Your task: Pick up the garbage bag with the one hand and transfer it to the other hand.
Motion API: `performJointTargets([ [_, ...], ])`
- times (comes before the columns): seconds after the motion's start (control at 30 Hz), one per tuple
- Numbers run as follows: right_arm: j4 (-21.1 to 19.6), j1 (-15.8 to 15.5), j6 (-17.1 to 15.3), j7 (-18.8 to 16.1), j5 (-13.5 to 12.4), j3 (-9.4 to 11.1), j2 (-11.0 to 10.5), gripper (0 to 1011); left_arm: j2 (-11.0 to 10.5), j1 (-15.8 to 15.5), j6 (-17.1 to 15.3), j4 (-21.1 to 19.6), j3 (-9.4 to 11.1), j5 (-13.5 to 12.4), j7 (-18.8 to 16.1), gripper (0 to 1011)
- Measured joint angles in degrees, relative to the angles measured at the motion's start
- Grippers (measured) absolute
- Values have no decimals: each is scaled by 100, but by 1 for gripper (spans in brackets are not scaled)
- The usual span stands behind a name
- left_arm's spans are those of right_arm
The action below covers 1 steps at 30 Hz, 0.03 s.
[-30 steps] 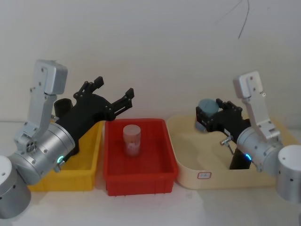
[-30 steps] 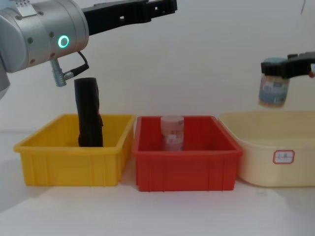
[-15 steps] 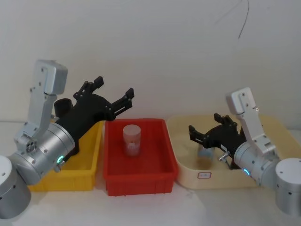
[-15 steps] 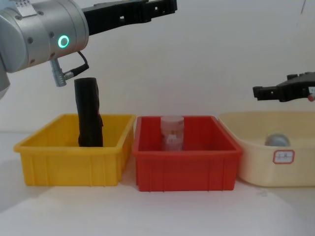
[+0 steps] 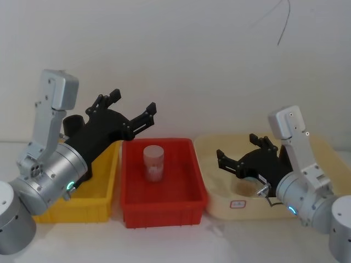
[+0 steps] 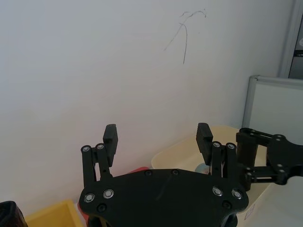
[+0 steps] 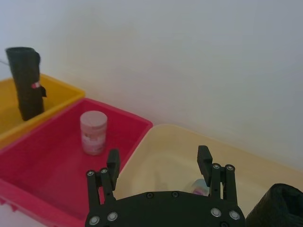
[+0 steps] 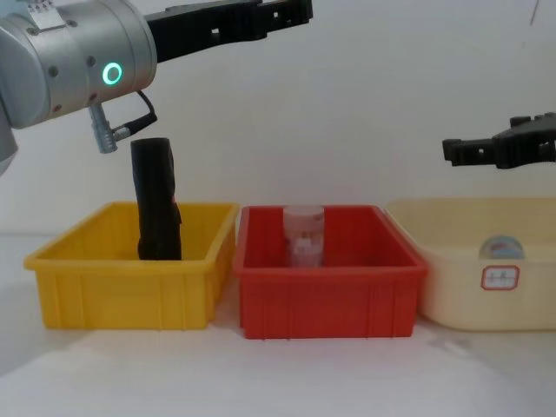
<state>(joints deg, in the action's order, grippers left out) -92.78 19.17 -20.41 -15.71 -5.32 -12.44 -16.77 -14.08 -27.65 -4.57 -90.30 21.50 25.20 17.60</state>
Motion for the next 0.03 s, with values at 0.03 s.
performJointTargets([
  [0.03, -50, -26, -5, 0, -7, 3, -4, 1001, 0, 0, 0, 0, 0, 0, 0, 1001],
])
